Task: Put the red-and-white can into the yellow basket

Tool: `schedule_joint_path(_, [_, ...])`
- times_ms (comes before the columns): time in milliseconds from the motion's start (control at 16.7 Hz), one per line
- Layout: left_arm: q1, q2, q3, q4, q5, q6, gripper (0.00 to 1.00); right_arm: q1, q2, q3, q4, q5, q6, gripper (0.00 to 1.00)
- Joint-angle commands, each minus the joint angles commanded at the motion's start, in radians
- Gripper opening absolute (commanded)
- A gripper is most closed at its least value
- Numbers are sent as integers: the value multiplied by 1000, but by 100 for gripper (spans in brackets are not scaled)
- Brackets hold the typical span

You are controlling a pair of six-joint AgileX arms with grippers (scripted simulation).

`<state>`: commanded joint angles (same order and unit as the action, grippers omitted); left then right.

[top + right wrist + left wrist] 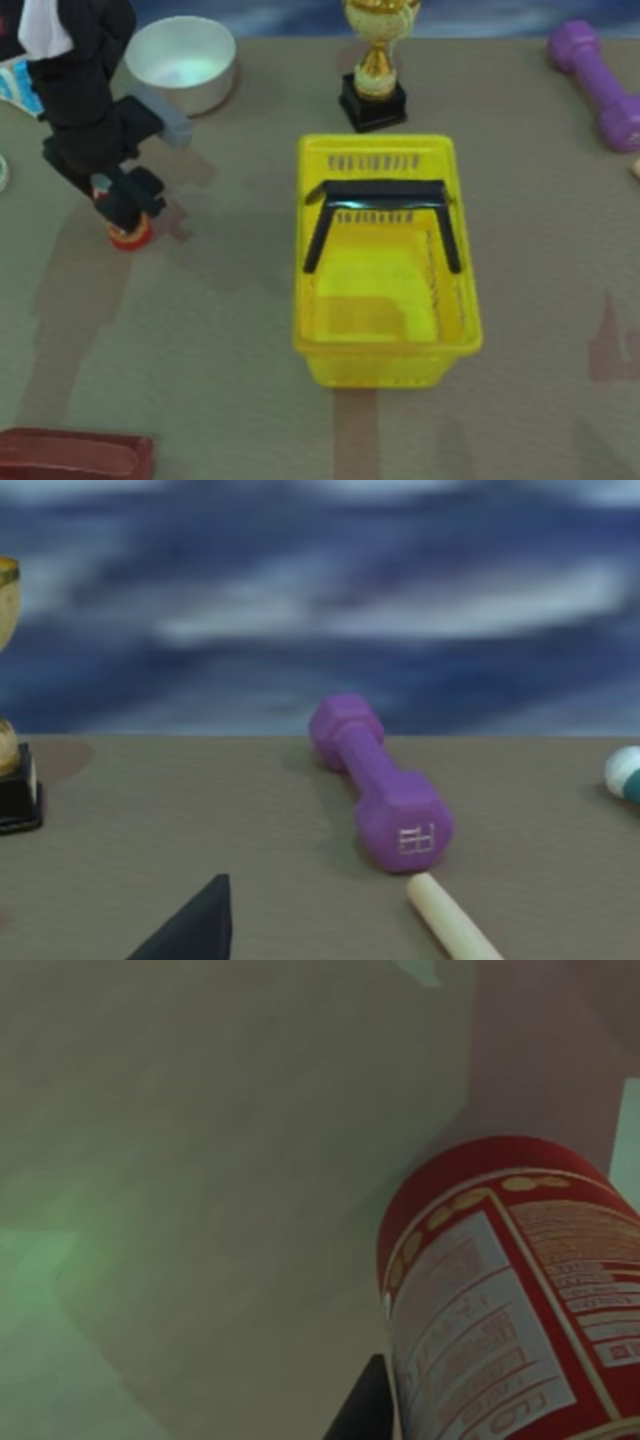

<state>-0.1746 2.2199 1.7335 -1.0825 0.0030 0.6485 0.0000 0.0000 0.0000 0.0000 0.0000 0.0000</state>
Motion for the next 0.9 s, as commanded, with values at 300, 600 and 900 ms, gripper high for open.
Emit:
schedule_joint_path(300, [0, 0, 0, 0, 0, 0, 0, 0, 0, 0, 0, 0, 0, 100])
schedule_joint_path(600, [-9, -8, -15, 64, 52, -19, 0, 0, 0, 0, 0, 0, 0, 100])
schedule_joint_path(900, [-39, -21, -81, 378, 282, -123, 0, 0, 0, 0, 0, 0, 0, 100])
